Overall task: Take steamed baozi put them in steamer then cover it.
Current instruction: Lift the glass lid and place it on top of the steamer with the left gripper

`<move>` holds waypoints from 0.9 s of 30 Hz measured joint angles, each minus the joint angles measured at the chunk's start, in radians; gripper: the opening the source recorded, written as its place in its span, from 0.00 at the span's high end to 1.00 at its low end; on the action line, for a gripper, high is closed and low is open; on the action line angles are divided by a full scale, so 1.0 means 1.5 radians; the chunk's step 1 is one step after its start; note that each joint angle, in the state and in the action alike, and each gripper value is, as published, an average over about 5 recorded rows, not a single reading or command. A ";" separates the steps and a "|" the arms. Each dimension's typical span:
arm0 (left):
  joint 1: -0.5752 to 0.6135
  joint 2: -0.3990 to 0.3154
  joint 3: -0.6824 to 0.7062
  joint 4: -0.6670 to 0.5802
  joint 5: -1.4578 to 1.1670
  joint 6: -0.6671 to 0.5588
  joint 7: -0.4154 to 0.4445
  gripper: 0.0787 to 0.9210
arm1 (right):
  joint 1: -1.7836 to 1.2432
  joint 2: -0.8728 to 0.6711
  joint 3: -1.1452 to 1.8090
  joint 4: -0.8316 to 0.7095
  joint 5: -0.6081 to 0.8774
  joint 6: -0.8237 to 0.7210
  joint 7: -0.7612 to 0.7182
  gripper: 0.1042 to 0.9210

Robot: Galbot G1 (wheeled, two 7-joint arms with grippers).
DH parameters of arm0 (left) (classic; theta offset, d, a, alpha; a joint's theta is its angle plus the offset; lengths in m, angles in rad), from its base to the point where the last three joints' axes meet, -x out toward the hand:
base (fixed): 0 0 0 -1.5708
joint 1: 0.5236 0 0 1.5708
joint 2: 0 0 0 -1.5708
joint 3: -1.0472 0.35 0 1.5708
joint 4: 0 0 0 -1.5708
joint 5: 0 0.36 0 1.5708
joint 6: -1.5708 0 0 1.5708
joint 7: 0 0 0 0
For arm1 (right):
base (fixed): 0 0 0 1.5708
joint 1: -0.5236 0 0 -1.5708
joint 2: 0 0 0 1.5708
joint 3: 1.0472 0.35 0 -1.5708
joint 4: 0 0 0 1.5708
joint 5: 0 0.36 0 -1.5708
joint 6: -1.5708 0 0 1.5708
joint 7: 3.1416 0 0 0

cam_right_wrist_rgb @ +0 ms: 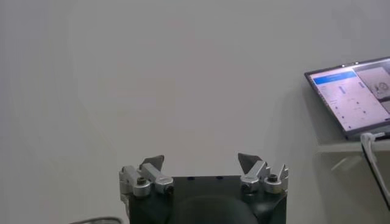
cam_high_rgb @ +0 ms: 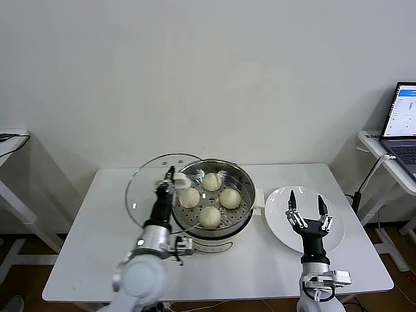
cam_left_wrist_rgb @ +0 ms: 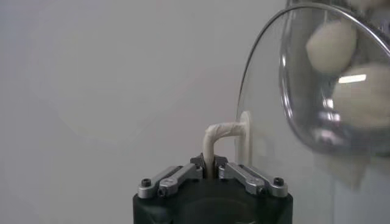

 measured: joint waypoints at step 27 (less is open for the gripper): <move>-0.110 -0.179 0.098 0.193 0.090 0.042 0.005 0.87 | -0.008 0.010 -0.012 -0.008 -0.028 0.004 0.001 0.12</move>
